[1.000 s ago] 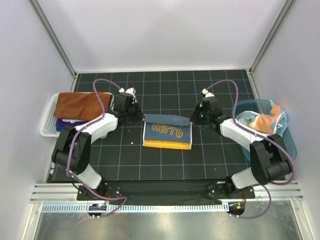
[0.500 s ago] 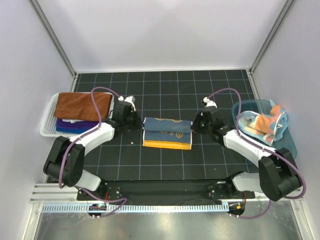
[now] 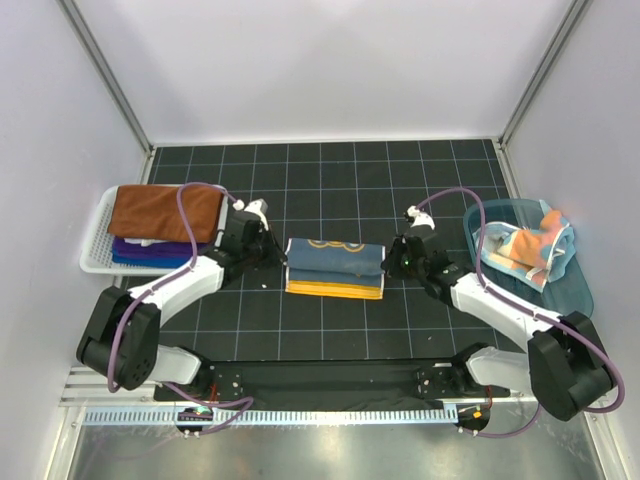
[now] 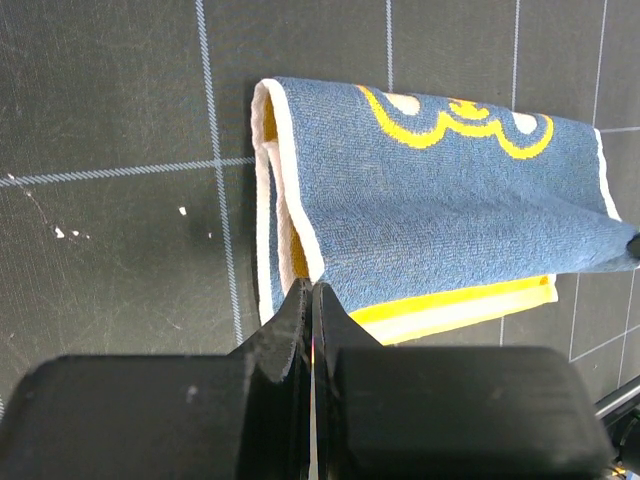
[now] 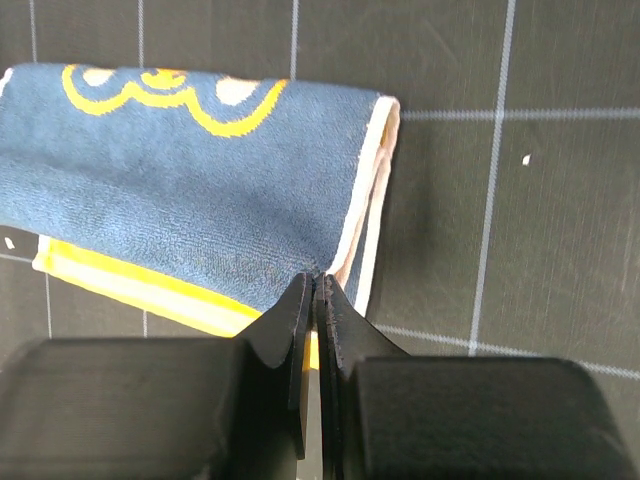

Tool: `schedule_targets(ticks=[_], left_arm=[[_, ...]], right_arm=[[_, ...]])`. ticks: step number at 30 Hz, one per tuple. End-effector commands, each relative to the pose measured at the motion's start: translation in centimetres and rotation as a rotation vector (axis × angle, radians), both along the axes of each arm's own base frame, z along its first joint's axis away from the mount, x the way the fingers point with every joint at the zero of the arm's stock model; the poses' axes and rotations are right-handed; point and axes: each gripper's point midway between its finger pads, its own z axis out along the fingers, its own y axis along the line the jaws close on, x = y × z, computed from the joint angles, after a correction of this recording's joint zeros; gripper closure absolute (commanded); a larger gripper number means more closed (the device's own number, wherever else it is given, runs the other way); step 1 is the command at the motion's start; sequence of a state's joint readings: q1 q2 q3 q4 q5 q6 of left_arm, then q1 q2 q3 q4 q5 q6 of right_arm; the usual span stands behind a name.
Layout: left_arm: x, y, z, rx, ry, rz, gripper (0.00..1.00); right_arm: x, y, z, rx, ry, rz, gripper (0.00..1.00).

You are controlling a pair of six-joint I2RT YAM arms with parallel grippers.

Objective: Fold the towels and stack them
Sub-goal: Fold the towel

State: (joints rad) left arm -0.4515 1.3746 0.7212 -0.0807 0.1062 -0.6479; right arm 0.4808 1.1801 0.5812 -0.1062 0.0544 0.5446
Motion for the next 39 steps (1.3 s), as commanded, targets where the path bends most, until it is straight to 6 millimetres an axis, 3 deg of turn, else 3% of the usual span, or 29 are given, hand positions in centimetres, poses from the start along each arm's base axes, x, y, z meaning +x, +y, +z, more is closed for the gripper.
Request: schedule_targets(ticks=[1, 9, 11, 15, 19, 24, 32, 39], left_arm=[[-0.1, 0.0, 0.8, -0.012, -0.034, 0.001, 1.00], [-1.2, -0.1, -0.3, -0.005, -0.010, -0.010, 0.96], [-1.4, -0.3, -0.8, 0.000, 0.001, -0.020, 0.91], [-1.7, -0.5, -0.9, -0.004, 0.005, -0.032, 0.78], [-1.9, 0.0, 0.8, -0.002, -0.029, -0.019, 0.72], [-1.2, 0.2, 2.3, 0.020, -0.048, -0.010, 0.70], [-0.3, -1.0, 0.8, 0.052, 0.012, -0.046, 0.66], [-1.0, -1.5, -1.3, 0.122, 0.089, -0.082, 0.67]], right_arm=[[0.0, -0.3, 0.5, 0.011, -0.033, -0.039, 0.92], [-1.0, -0.4, -0.7, 0.012, -0.018, -0.039, 0.90], [-1.1, -0.3, -0.9, 0.017, -0.010, -0.033, 0.86], [-1.5, -0.4, -1.3, 0.013, 0.002, -0.030, 0.65], [-1.7, -0.7, -0.2, 0.011, -0.020, -0.033, 0.57], [-1.3, -0.5, 1.0, 0.021, -0.037, -0.039, 0.57], [-0.1, 0.2, -0.1, -0.008, -0.002, -0.045, 0.57], [-0.7, 0.8, -1.5, -0.027, 0.032, -0.042, 0.59]])
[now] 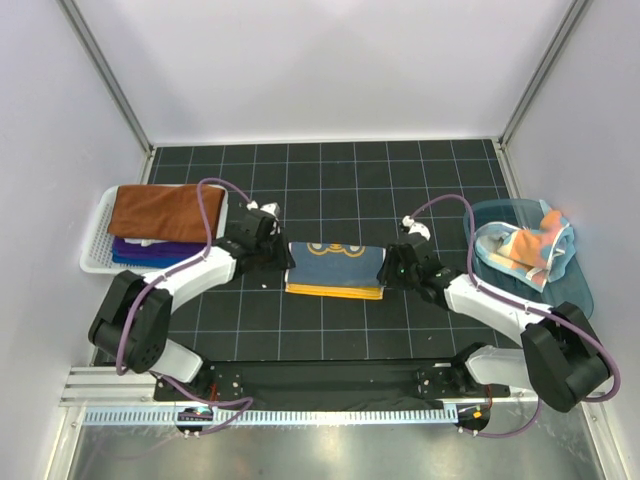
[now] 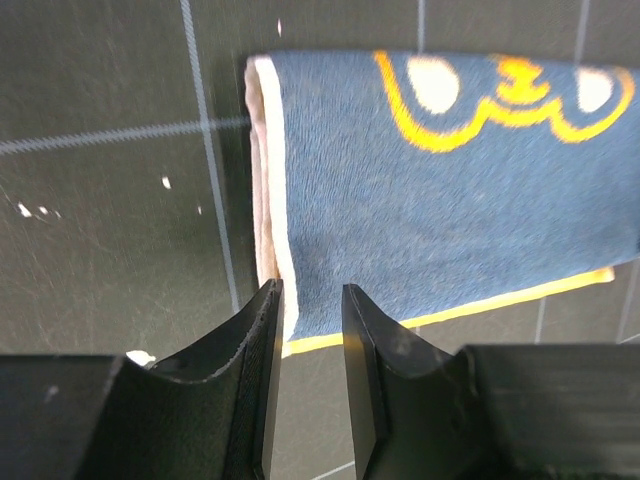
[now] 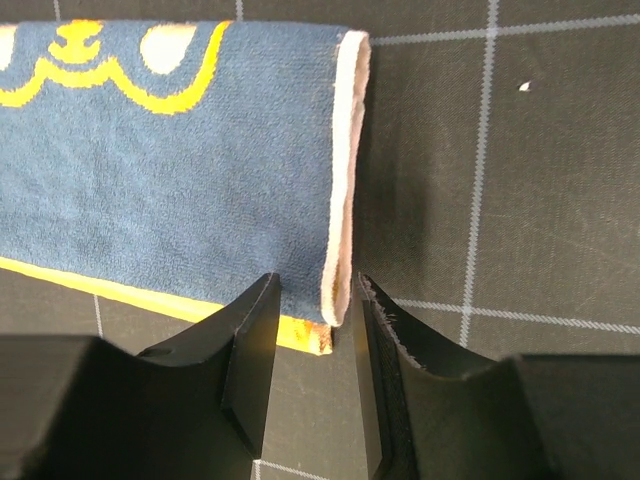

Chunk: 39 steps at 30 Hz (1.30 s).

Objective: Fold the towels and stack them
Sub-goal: Fold the towel

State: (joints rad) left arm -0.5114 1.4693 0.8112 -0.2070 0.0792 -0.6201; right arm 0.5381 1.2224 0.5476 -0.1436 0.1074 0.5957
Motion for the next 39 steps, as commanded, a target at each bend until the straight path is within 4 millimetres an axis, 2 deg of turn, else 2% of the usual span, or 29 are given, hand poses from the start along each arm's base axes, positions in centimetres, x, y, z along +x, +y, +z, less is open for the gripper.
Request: schedule_targets(ticks=[1, 8, 19, 21, 23, 28, 32, 39], left_arm=[[-0.1, -0.3, 0.1, 0.035, 0.003, -0.023, 0.67], [-1.7, -0.2, -1.9, 0.067, 0.042, -0.038, 0.71], [-2.2, 0.2, -1.2, 0.057, 0.019, -0.026, 0.77], [-2.2, 0.1, -0.9, 0.050, 0.017, -0.034, 0.77], [-2.2, -0.1, -0.7, 0.043, 0.015, -0.043, 0.73], [-2.4, 0.2, -1.1, 0.057, 0.026, -0.037, 0.67], [-2.5, 0.1, -1.2, 0.056, 0.031, -0.038, 0.67], [-2.4, -0.1, -1.4, 0.053, 0.036, -0.041, 0.73]], right_arm=[[1.3, 0.7, 1.4, 0.021, -0.062, -0.024, 0.59], [0.0, 0.9, 0.5, 0.022, -0.051, -0.014, 0.72], [-1.0, 0.7, 0.8, 0.031, -0.054, -0.002, 0.79], [-1.0, 0.7, 0.8, 0.031, -0.053, -0.003, 0.79], [-1.0, 0.7, 0.7, 0.025, -0.049, 0.000, 0.74], [-1.0, 0.6, 0.1, 0.010, -0.038, 0.000, 0.71], [-1.0, 0.6, -0.3, 0.006, -0.028, 0.001, 0.71], [-1.0, 0.7, -0.9, 0.004, -0.017, 0.004, 0.71]])
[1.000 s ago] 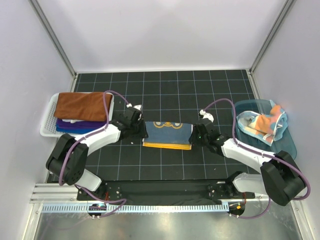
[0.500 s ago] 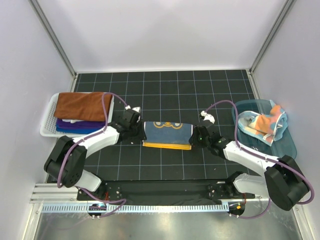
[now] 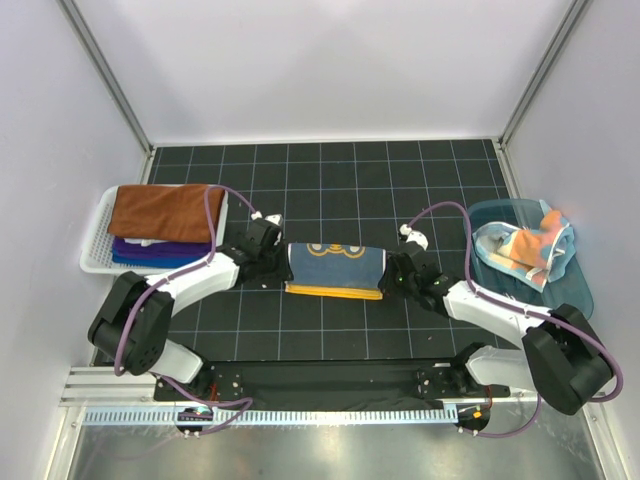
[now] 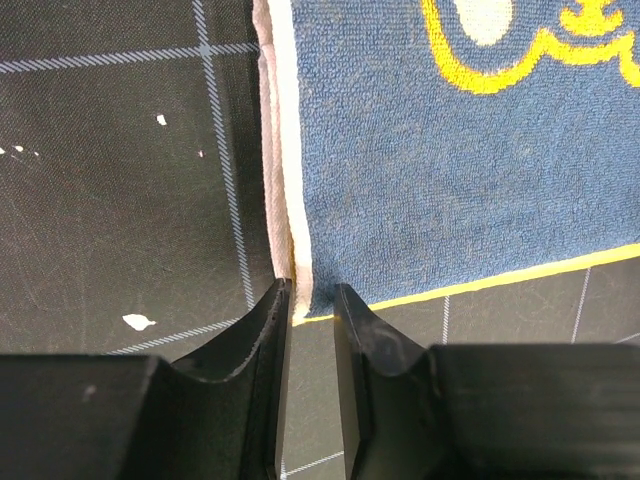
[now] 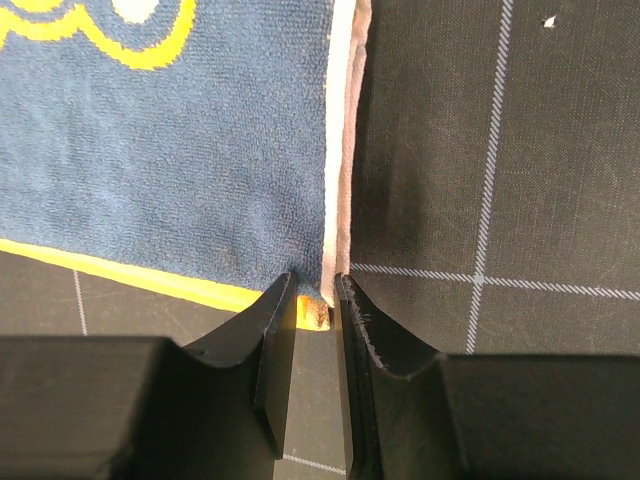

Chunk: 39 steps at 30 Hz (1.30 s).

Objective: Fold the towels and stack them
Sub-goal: Fold the towel

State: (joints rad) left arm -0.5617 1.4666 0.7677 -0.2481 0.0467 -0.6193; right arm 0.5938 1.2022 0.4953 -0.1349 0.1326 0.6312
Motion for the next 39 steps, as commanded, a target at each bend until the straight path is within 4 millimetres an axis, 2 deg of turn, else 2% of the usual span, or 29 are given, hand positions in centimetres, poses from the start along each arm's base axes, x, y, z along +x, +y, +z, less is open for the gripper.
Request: schedule_targets(ticks=[1, 8, 13, 18, 30, 39], left_arm=[[0.3, -0.4, 0.6, -0.011, -0.020, -0.011, 0.74], [0.4, -0.5, 0.6, -0.014, -0.017, -0.008, 0.83], [0.7, -0.5, 1.0, -0.008, -0.021, -0.010, 0.88], [1.3, -0.7, 2.3, -0.001, -0.041, -0.013, 0.92], [1.3, -0.2, 4.1, 0.006, -0.065, -0.006, 0.94], [1.0, 0.2, 4.1, 0.016, -0.059, -0.001, 0.94]], right_arm=[[0.7, 0.3, 0.3, 0.007, -0.035, -0.006, 0.71], [0.9, 0.3, 0.6, 0.007, -0.038, -0.005, 0.71], [1.0, 0.2, 1.3, 0.003, -0.046, -0.010, 0.84], [1.1, 0.1, 2.6, 0.001, -0.065, -0.012, 0.91], [1.1, -0.1, 5.1, 0.012, -0.093, -0.008, 0.94], [-0.1, -0.3, 4.8, 0.037, -0.078, -0.005, 0.94]])
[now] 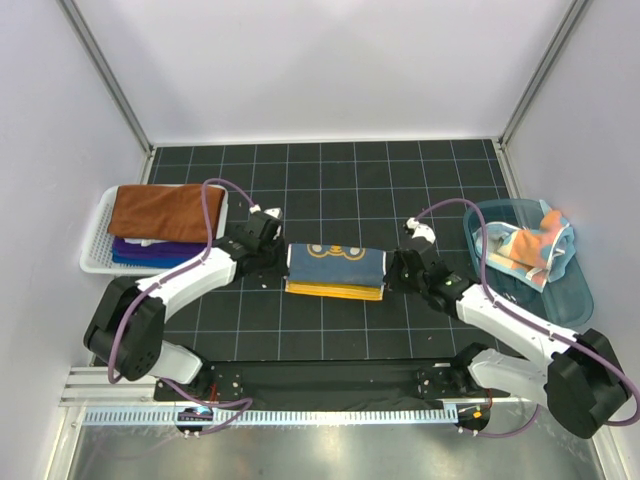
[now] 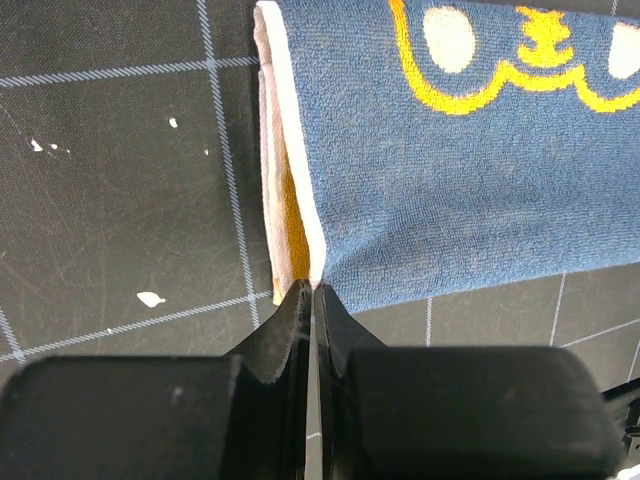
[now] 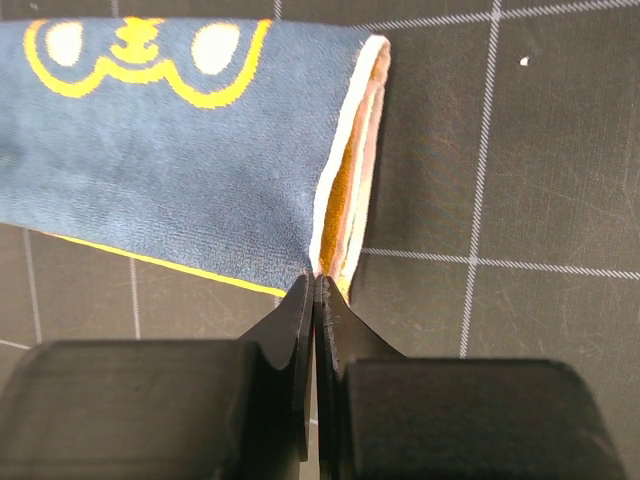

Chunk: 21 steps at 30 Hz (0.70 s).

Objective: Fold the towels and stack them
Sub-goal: Fold the towel

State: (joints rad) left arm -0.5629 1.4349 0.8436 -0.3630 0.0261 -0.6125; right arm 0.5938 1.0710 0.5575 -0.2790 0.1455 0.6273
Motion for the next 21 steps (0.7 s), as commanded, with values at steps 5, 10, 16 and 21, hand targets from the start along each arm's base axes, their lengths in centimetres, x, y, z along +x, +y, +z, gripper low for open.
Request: schedule_targets(ticks=[5, 10, 16, 21], left_arm=[[0.5, -0.1, 1.1, -0.002, -0.032, -0.004, 0.94], [0.0, -0.2, 0.0, -0.007, -0.005, -0.006, 0.92], [-0.8, -0.2, -1.1, -0.017, 0.018, -0.017, 0.79], [-0.7, 0.3, -0.1, 0.000, -0.010, -0.021, 0.66]], right_arm=[[-0.7, 0.7, -0.1, 0.043, -0.004, 0.023, 0.94], [-1.6, 0.7, -2.0, 0.048, 0.029, 0.028, 0.94], [-1.9, 0.2, -2.7, 0.035, 0.036, 0.020, 0.76], [-1.6, -0.2, -0.6, 0.019, 0.001, 0.012, 0.66]])
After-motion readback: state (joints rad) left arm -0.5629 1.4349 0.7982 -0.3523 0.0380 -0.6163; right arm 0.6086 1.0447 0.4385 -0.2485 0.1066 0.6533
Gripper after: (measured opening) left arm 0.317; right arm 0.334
